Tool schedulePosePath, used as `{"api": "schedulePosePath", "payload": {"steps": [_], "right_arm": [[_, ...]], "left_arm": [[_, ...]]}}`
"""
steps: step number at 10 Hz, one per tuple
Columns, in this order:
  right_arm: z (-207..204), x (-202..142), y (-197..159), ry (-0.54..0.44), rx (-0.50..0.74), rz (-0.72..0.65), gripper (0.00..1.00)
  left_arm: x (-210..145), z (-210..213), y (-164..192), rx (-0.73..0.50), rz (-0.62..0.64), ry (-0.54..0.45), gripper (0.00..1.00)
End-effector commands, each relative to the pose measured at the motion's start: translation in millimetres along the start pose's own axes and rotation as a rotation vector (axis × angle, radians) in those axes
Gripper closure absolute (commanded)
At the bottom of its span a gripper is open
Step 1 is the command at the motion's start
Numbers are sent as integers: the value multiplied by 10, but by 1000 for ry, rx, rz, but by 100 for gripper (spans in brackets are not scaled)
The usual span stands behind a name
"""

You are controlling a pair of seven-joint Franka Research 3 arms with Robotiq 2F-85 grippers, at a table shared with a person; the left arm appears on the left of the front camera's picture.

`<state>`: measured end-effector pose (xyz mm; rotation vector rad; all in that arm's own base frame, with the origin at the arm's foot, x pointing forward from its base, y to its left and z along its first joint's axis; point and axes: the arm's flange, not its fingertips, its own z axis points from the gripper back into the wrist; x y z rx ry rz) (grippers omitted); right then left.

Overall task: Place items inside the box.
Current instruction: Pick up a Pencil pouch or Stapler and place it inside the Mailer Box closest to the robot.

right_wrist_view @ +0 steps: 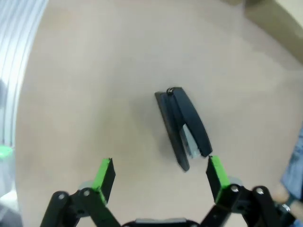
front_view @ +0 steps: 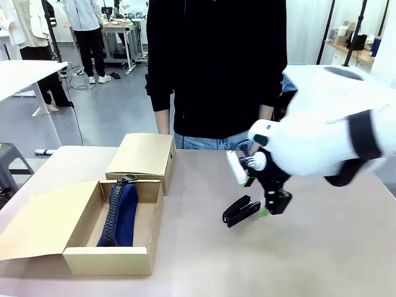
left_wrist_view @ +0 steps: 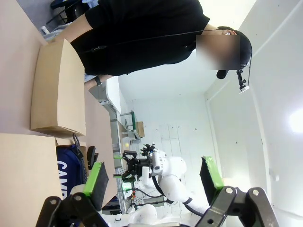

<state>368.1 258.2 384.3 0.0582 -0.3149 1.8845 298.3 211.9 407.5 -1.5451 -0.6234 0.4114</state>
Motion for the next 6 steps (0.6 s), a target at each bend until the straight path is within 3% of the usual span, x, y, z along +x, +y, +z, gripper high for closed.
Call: {"api": "schedulePosePath", "payload": {"steps": [1,6], "right_arm": [[-156,129,-332,90,50,41,0],[-788,242,-533,209,170,109,0]], "left_arm": [[-27,-1,-1,-14,-22,2,0],[-27,-1,-1,-14,-22,2,0]]}}
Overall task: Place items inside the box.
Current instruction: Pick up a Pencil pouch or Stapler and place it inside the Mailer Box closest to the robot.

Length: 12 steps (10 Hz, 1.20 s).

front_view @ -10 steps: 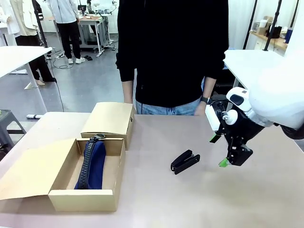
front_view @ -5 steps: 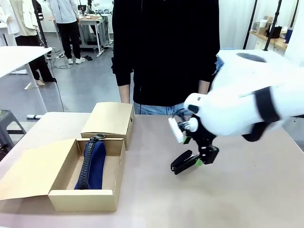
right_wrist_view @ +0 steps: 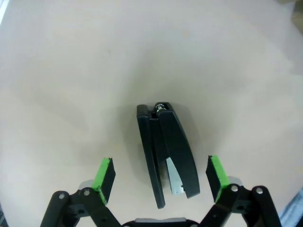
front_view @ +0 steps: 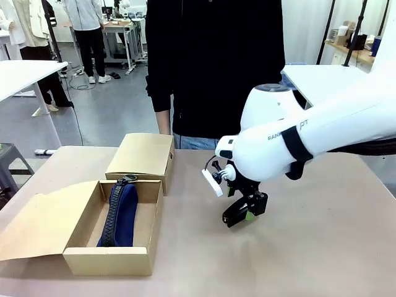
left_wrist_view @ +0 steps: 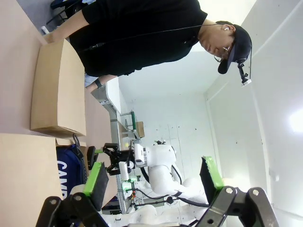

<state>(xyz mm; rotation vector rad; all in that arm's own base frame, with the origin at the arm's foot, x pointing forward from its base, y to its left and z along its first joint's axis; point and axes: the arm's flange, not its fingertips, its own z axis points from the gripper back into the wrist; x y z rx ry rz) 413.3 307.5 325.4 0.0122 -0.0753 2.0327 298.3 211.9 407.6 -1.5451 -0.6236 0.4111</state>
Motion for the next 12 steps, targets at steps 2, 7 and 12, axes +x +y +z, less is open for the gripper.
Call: {"api": "schedulePosePath", "payload": {"steps": [2,7,12], "right_arm": [[-187,11,-115,63,51,-32,0],[-195,-35,-80,29,78,-52,59],[-182,-10,-43,47,72,-68,97]], "left_arm": [[-27,-1,0,-14,-22,2,0],[-27,-1,0,-14,-22,2,0],[-27,-1,0,-14,-22,2,0]]}}
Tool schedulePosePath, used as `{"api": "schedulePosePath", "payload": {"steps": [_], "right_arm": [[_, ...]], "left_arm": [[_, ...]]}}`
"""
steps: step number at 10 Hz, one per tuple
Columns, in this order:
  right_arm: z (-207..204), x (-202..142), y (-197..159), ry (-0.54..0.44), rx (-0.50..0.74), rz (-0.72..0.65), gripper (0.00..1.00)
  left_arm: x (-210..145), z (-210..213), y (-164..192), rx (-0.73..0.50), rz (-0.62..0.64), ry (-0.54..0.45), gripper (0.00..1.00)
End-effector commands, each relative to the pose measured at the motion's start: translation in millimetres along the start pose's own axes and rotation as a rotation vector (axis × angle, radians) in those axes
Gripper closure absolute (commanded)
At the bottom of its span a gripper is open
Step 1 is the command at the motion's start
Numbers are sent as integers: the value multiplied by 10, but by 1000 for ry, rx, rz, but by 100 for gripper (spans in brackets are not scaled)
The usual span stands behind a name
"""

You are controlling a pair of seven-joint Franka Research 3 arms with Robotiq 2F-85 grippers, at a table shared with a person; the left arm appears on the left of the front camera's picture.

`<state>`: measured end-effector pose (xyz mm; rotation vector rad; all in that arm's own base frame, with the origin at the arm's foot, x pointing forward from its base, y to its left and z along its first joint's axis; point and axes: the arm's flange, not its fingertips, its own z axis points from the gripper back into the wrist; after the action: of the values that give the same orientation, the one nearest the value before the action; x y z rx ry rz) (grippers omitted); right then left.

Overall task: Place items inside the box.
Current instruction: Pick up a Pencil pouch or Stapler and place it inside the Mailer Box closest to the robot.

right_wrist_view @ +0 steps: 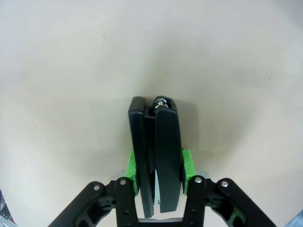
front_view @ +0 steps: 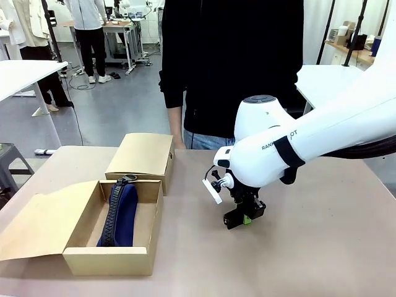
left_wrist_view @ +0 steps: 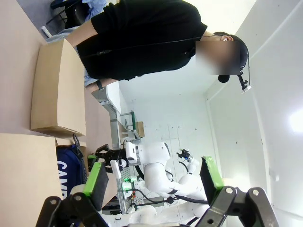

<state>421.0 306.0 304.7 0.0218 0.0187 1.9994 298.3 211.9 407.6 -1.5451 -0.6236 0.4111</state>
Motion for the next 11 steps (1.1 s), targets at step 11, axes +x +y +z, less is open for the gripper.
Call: {"api": "schedulePosePath", "payload": {"steps": [11], "right_arm": [[1032,654,1493,-100,-90,-1456,100]], "left_arm": [[-26,-1,0,-14,-22,2,0]]}}
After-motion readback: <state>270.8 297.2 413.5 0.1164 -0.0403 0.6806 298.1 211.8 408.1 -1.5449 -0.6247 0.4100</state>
